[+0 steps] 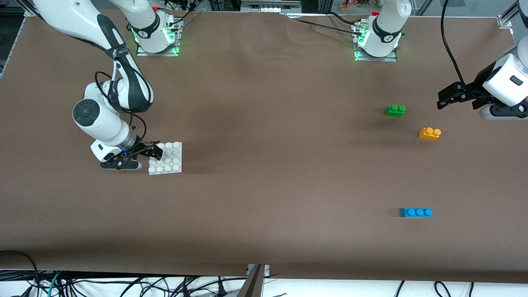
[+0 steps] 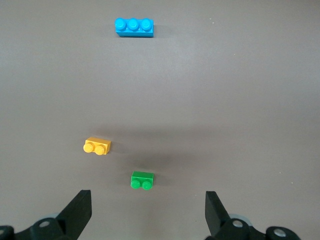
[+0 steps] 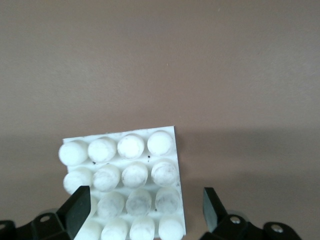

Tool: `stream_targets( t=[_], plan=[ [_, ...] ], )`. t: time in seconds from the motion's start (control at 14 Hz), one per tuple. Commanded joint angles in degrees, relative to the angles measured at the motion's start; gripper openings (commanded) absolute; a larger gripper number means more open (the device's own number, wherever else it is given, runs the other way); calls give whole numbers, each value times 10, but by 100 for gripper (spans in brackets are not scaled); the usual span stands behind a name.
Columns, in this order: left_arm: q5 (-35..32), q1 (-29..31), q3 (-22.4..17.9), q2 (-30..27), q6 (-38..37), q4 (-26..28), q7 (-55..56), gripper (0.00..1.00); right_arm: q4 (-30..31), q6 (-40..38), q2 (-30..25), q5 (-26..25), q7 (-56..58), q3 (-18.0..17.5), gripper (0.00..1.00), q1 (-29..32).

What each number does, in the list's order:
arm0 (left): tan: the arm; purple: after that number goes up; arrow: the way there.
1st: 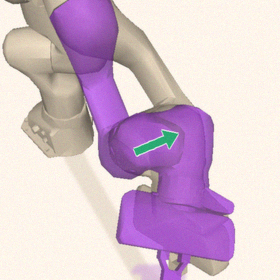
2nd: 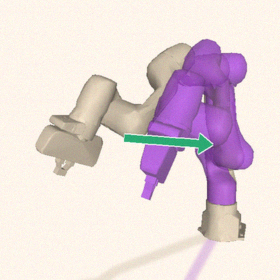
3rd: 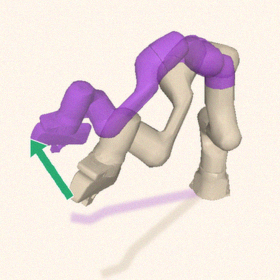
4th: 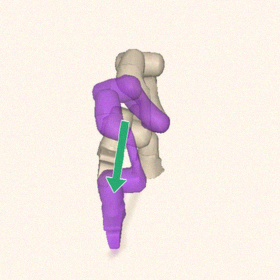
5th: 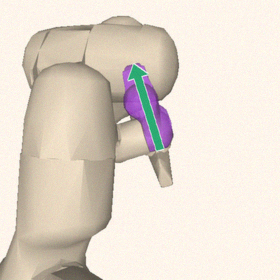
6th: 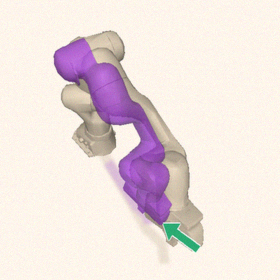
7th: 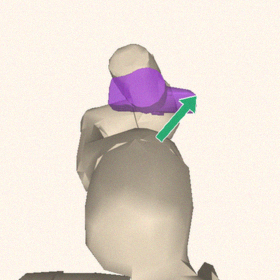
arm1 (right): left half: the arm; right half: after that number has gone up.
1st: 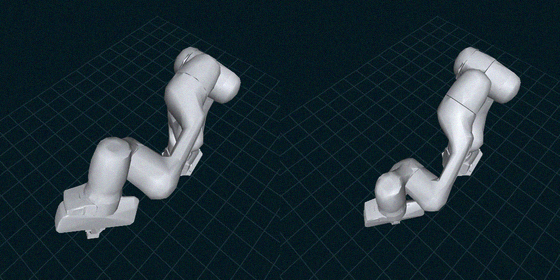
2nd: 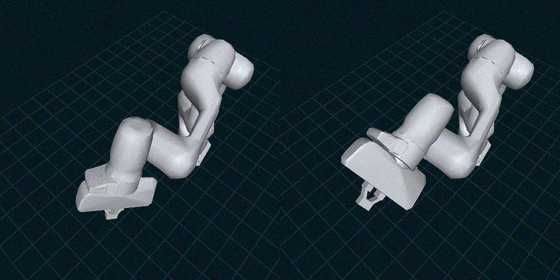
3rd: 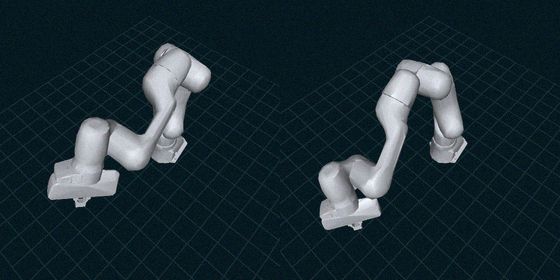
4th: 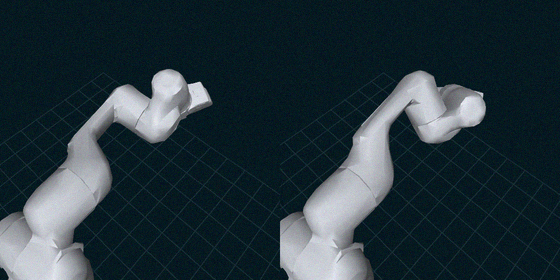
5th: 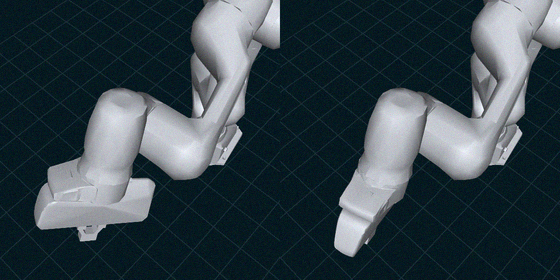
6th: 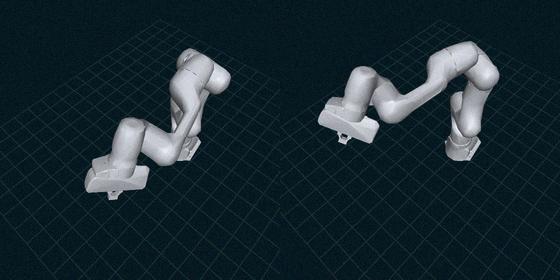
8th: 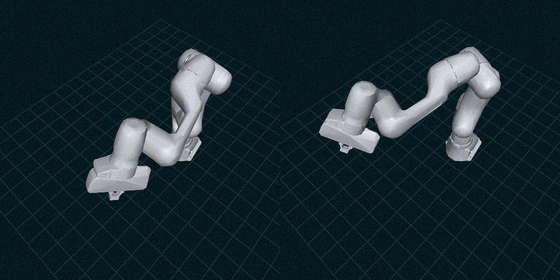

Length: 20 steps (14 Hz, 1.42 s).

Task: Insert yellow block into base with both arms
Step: 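Move the right gripper down onto the white base plate's edge, then close the right gripper on the white base plate's edge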

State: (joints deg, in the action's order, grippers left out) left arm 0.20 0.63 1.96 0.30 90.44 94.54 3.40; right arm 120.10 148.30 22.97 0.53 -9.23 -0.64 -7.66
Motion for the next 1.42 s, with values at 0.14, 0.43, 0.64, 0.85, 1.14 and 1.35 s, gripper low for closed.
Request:
stream_targets(
  t=[0.14,0.43,0.64,0.85,1.14,1.35],
  plan=[
    [5,-1,-2,7,-11,-16,1,100,66,101,5,-1,-11,0,99,-1],
    [5,-1,-2,7,-11,-16,1,100,66,110,15,-1,-9,0,99,0],
    [5,-1,-2,7,-11,-16,2,100,66,124,24,-1,-8,1,99,0],
    [5,-1,-2,7,-11,-16,2,100,66,125,26,-1,-8,1,98,0],
    [5,-1,-2,7,-11,-16,2,100,65,125,30,-1,-7,1,83,3],
    [5,-1,-2,7,-11,-16,2,100,65,129,30,-1,-11,1,76,3]
  ],
)
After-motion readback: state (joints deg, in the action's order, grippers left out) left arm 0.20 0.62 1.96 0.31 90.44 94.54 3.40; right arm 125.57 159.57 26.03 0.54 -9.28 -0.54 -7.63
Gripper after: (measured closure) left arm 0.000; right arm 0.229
